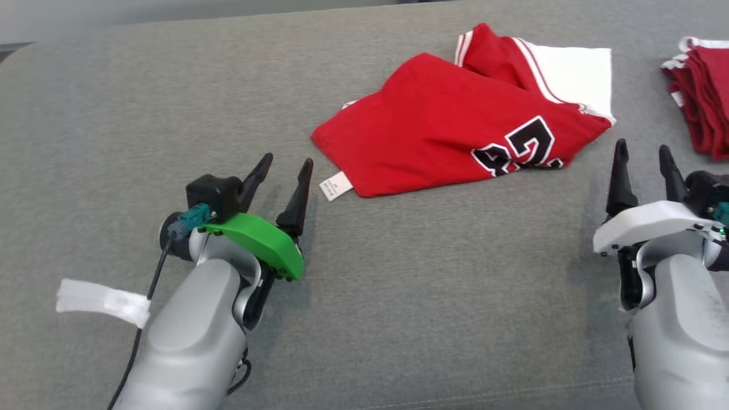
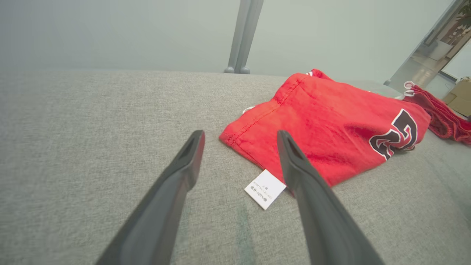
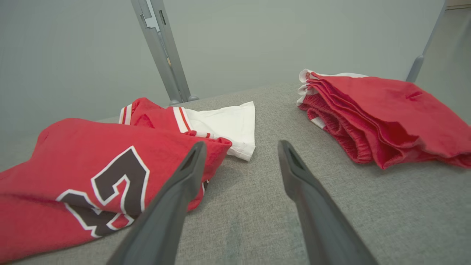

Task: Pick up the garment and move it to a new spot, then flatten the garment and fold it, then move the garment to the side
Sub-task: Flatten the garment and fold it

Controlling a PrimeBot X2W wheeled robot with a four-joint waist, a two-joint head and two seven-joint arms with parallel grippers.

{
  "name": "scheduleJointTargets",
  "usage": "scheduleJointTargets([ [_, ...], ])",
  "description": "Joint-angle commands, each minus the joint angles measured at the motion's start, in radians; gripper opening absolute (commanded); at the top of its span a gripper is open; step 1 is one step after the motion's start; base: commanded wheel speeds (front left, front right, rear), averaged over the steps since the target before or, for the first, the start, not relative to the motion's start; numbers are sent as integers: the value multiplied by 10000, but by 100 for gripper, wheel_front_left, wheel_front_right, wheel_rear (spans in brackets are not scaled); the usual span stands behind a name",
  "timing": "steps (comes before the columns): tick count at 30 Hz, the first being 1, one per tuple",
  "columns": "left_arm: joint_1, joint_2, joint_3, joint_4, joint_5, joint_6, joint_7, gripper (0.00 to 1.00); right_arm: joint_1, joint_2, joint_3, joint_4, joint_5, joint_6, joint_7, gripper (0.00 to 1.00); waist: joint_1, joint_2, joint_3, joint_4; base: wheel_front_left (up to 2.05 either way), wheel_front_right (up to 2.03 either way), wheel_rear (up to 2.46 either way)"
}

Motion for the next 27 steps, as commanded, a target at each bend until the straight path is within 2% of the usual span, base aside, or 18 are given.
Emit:
scheduleJointTargets([
  [1,-535,108,17,744,-205,-18,10,100,184,82,466,-172,228,-5,-25,100,0,-1,437,-1381,0,0,0],
  [11,-2349,265,47,3490,-437,76,34,100,271,142,1879,-551,1074,-5,-26,100,0,-1,944,-2425,0,0,0],
  [14,-2556,379,114,4216,-435,292,22,100,264,133,2099,-623,1260,-5,-26,100,0,-1,1037,-2640,0,0,0],
  [21,-2644,349,154,4941,-612,124,36,100,376,138,2139,-702,1358,-5,-26,100,0,-1,1102,-2793,0,0,0],
  [22,-2657,318,120,4968,-615,87,35,47,380,138,2155,-690,1356,-5,-26,100,0,-1,1110,-2792,0,0,0],
  [23,-2678,303,69,4952,-566,63,36,0,385,139,2170,-659,1366,-5,-26,100,0,-1,1111,-2780,0,0,0],
  [27,-2708,400,217,4230,-391,40,9,0,424,134,2085,-586,1376,-5,-26,100,0,-1,1034,-2597,0,0,0],
])
